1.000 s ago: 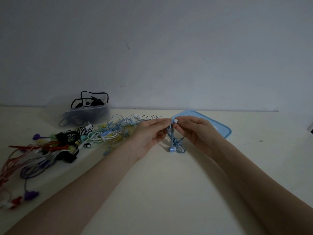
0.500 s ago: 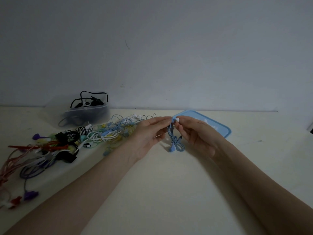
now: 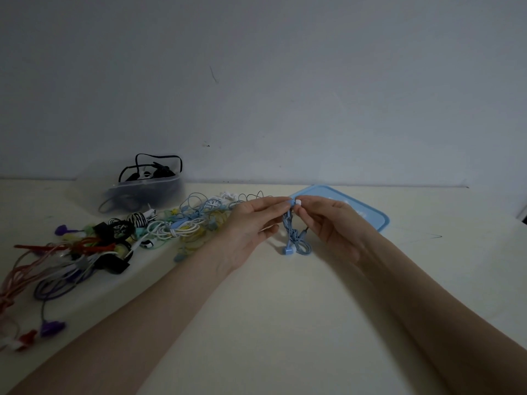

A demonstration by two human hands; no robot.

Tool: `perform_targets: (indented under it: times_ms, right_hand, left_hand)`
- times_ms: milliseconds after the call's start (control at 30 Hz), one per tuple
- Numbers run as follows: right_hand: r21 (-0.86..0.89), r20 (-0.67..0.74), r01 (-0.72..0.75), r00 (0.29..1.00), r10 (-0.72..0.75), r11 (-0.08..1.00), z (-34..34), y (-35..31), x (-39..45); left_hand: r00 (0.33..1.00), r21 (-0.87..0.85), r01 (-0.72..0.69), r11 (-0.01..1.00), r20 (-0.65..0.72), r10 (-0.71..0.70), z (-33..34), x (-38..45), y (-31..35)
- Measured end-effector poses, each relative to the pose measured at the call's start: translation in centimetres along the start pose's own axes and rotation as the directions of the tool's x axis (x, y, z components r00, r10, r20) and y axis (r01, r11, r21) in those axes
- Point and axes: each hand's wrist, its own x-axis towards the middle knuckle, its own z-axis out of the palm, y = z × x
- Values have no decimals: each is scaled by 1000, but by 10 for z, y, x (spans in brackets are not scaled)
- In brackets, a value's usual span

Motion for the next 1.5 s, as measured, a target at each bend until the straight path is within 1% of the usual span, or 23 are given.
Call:
perform_targets:
  times_ms: [133,267,367,567,733,833,967,1167,1333,1500]
  right_hand:
    - [-83,-5,36,999,-36,996,0,-1,-1]
    - [-118,-3,28,1000,-29,993,-1,-3,-2]
    - [-125,1,11,1000,-11,992,-1,-3,-3]
    - [-74,-9,-13,1000,12,997,-1,-1,-3]
    - [-31,-17,19,1000,-20,999,1,0,-1]
    - [-46,-20,50,998,-51,998,1,0,-1]
    - [-66,-18,52,998,-53,996,1,0,-1]
    - [-71,-14,19,1000,-20,997,0,-2,-2]
    - [-64,6,-24,1000,24,998,0,-4,-3]
    - [-68,20,-10,1000,12,998,0,-6,-4]
  left_hand:
    - [1000,51,-25,998,-10,25,-1,0,0]
    - [995,146,-89,985,-23,93,-2,-1,0]
    - [991,206,-126,970,-17,132,-1,-1,0]
    - [986,229,-163,960,2,167,0,-1,1]
    - [992,161,-122,979,-7,125,-1,0,-1]
    - [993,135,-114,984,-13,117,-1,0,-1]
    - [990,153,-131,980,-30,137,0,0,-1]
    - [987,171,-158,972,-8,162,1,-1,-1]
    - [995,84,-105,991,5,105,0,0,-3]
    - [1000,-99,6,995,-3,-6,3,0,-1]
